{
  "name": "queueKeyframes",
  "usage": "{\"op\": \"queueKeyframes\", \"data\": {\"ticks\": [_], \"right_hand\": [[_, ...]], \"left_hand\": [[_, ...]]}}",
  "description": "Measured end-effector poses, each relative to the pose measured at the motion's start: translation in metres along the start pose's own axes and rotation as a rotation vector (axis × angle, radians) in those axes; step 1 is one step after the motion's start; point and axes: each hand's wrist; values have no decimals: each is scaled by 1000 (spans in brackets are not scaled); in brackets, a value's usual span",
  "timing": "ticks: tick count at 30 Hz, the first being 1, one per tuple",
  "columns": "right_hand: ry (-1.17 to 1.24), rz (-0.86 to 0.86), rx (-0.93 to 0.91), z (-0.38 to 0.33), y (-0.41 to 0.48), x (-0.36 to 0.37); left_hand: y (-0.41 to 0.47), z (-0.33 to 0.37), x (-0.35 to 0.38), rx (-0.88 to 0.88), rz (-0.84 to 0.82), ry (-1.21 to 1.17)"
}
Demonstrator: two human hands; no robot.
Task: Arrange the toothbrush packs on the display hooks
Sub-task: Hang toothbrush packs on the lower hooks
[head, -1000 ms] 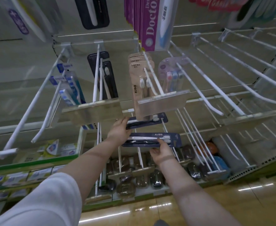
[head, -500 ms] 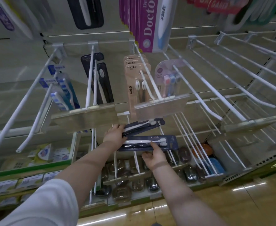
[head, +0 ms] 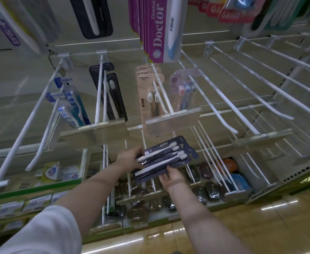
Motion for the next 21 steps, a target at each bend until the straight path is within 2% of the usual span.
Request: {"op": "queueKeyframes", "data": {"ticks": [3, 5, 9, 13, 18, 21], "right_hand": [[-24, 15, -6, -1, -14, -1], [-51, 32, -4, -4, -26, 0], [-80, 21, -43, -8, -52, -2], [-103, -6, -126, -18, -85, -6], [-160, 21, -126, -29, -114, -9], [-169, -33, -165, -31, -131, -16]], "left_hand": [[-15, 4, -7, -33, -81, -322], [-23, 9, -15, -53, -144, -447], [-40, 25, -29, -108, -280, -512], [-62, 44, -38, -107, -335, -605], [-85, 69, -44, -75, -318, -753], [-99, 85, -47, -38, -270, -797]]}}
Point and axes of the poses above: each hand's wrist, its own y-axis towards the middle knuckle, its own x-axis out of the palm, z = x × y, and after that the axes turned 6 degrees about -y, right-handed
